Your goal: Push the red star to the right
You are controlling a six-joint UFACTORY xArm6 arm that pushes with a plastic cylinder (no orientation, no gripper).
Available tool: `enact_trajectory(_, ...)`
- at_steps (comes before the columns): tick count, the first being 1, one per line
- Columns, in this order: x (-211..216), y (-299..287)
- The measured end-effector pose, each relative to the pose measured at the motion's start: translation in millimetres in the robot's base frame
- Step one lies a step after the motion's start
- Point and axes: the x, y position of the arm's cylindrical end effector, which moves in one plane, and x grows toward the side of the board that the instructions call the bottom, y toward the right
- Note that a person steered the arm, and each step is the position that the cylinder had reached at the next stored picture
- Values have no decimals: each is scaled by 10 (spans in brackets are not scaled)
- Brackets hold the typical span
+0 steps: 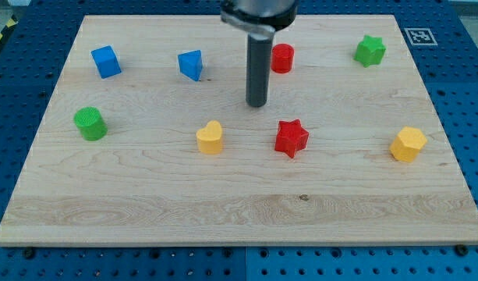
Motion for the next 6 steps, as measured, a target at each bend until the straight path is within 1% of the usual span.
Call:
enact_trajectory(1,399,-94)
enact_trajectory(2,704,12)
enact_trajectory(3,720,581)
enact_trajectory(4,720,953)
enact_trajectory(5,720,721)
enact_trajectory(6,648,740)
